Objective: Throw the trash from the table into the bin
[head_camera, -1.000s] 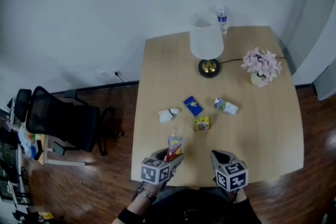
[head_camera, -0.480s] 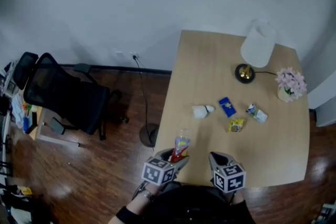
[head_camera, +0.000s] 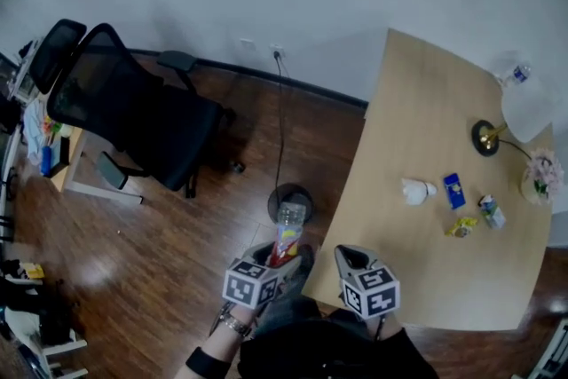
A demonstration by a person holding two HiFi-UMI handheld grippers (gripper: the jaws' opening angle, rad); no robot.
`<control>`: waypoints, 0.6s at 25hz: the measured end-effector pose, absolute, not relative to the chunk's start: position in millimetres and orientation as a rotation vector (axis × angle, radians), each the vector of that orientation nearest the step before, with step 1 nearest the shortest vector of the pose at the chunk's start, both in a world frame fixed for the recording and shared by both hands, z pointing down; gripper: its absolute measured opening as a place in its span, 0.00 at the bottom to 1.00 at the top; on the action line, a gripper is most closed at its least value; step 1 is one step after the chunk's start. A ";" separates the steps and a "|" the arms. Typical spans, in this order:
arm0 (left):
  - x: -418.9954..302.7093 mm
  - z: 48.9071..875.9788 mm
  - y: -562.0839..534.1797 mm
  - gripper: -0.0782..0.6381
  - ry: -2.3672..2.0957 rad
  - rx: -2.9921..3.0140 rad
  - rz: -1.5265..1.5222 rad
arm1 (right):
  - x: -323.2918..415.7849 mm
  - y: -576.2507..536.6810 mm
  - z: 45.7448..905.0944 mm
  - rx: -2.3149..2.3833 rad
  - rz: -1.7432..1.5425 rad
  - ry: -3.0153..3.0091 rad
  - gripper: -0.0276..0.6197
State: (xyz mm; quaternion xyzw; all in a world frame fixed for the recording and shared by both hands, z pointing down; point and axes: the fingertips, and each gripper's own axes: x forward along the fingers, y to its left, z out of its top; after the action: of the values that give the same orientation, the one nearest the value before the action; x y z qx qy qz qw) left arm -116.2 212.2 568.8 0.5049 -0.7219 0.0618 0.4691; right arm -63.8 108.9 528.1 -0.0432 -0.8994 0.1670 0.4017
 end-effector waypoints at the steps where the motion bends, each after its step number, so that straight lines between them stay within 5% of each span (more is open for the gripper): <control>1: -127.2 577.6 227.6 0.54 -1.773 1.208 0.152 | -79.3 124.2 532.5 -0.139 0.413 -2.267 0.05; 15: -217.1 827.8 266.0 0.54 -1.604 1.060 0.284 | -193.9 196.4 683.2 0.008 0.544 -2.125 0.05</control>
State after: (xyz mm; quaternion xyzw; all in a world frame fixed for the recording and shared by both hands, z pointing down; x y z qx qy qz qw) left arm -217.1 266.0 827.8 0.4506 -0.6816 0.1206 0.5637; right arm -193.9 196.4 683.2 0.0031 -0.8619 0.2207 0.4565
